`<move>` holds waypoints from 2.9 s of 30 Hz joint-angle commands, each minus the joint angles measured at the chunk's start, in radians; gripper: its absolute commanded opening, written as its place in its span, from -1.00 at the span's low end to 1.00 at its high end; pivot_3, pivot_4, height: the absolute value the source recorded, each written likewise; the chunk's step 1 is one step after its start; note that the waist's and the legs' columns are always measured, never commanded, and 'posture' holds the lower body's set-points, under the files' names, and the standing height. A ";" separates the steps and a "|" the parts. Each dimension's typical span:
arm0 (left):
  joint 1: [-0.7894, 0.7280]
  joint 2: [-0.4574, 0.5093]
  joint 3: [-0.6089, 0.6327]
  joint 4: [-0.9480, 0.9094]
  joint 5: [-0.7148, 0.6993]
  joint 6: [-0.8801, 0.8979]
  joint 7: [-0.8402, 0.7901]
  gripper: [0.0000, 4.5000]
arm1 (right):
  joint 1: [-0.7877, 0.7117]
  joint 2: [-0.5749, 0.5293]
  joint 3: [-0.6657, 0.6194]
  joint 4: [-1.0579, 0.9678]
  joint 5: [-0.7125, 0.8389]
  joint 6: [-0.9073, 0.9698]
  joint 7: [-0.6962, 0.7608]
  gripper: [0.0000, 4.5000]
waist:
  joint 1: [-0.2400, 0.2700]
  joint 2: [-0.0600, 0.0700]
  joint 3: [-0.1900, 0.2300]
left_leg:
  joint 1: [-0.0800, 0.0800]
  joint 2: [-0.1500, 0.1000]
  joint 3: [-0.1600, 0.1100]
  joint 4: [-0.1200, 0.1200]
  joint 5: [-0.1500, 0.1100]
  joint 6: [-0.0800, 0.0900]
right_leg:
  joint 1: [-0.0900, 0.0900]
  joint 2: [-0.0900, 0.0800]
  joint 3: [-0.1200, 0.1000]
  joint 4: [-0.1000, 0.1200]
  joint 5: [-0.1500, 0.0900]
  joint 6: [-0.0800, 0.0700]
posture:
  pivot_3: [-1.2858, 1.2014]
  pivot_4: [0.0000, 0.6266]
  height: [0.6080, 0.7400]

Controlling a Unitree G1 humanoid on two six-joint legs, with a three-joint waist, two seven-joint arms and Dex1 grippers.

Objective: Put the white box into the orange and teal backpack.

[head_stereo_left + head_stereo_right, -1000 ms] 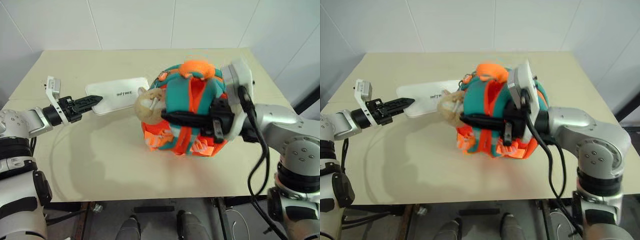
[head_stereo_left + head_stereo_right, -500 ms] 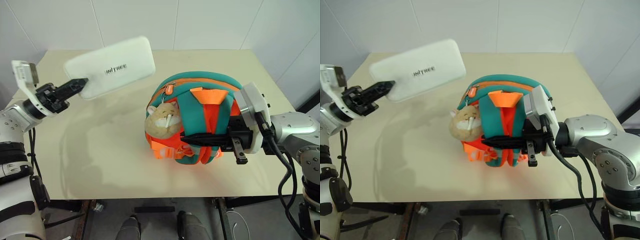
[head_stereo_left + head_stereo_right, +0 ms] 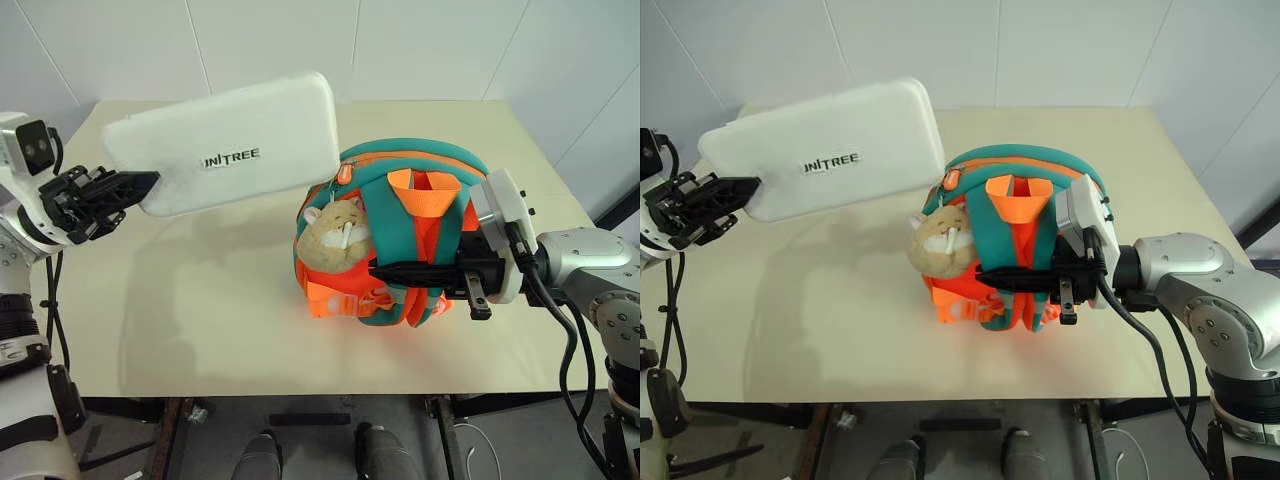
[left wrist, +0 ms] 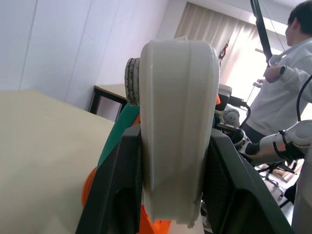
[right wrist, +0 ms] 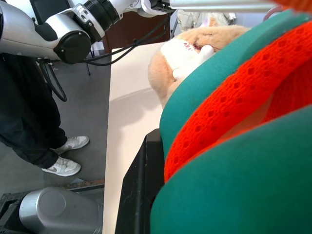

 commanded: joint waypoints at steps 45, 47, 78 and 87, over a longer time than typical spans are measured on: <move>-0.501 -0.280 -0.656 0.159 0.579 -0.305 0.195 -0.45 | -0.008 0.022 0.043 0.035 -0.084 -0.082 0.026 -1.00 | 0.002 0.000 0.000 | 0.000 0.000 0.000 0.005 0.000 0.000 | 0.001 0.001 0.002 0.003 0.000 0.001 | 0.03 -0.52 1.00; -0.506 -0.330 -0.663 0.170 0.601 -0.282 0.220 -0.45 | -0.011 0.028 0.047 0.036 -0.088 -0.084 0.023 -1.00 | 0.004 0.000 0.000 | 0.000 0.000 0.000 0.007 0.000 0.001 | 0.001 0.001 0.002 0.004 0.001 0.001 | 0.03 -0.52 1.00; -0.232 0.002 -0.395 -0.391 0.349 0.092 0.075 0.99 | 0.002 0.055 0.055 0.029 -0.103 -0.089 0.001 -1.00 | 0.001 0.000 0.000 | 0.000 0.000 0.001 0.010 -0.001 0.002 | 0.001 0.002 0.005 0.007 0.001 0.001 | 0.03 -0.52 1.00; -0.154 -0.132 -0.322 -0.636 0.187 0.287 0.332 0.99 | -0.005 0.064 0.069 0.042 -0.123 -0.095 0.015 -1.00 | 0.000 0.000 0.000 | 0.001 0.000 0.001 0.013 -0.001 0.002 | 0.002 0.002 0.005 0.009 0.001 0.001 | 0.03 -0.52 1.00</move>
